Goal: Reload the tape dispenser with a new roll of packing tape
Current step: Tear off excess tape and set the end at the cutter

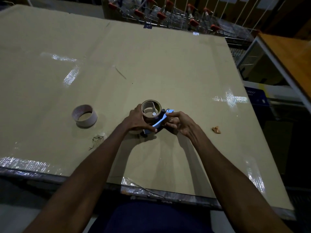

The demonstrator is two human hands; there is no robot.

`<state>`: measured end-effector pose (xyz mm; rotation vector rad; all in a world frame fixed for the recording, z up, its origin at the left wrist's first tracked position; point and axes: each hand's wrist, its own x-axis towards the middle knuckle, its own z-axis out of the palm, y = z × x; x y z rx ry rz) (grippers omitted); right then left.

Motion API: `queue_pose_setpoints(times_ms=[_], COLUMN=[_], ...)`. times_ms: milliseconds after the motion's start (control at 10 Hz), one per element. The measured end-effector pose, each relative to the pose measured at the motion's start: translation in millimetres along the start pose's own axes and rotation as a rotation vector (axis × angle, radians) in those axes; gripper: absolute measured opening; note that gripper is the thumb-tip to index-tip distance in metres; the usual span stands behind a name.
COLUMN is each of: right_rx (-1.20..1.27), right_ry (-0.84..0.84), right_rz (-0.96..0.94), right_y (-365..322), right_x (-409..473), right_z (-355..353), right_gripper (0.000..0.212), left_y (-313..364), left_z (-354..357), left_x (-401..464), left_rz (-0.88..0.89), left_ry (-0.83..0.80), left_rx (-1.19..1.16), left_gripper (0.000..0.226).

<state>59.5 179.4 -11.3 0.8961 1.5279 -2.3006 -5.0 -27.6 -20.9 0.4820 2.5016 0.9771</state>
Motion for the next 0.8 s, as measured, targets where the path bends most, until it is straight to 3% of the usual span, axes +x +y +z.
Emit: queue_pose_setpoints(times_ms=[300, 500, 700, 800], right_rx=[-0.348, -0.731, -1.208, -1.284], right_ry=[0.078, 0.117, 0.197, 0.235], right_rz=[-0.010, -0.075, -0.357, -0.544], right_y=[-17, -32, -45, -65], right_x=[2, 3, 0, -9], right_z=[-3, -6, 0, 15], right_gripper=[0.034, 0.041, 0.076, 0.084], left_y=[1, 10, 26, 48], left_z=[-2, -12, -21, -32], left_x=[-2, 1, 8, 9], left_rz=[-0.076, -0.092, -0.116, -0.044], left_ry=[0.008, -0.162, -0.057, 0.049], left_rx=[0.192, 0.089, 0.149, 0.335], left_gripper=[0.118, 0.140, 0.150, 0.125])
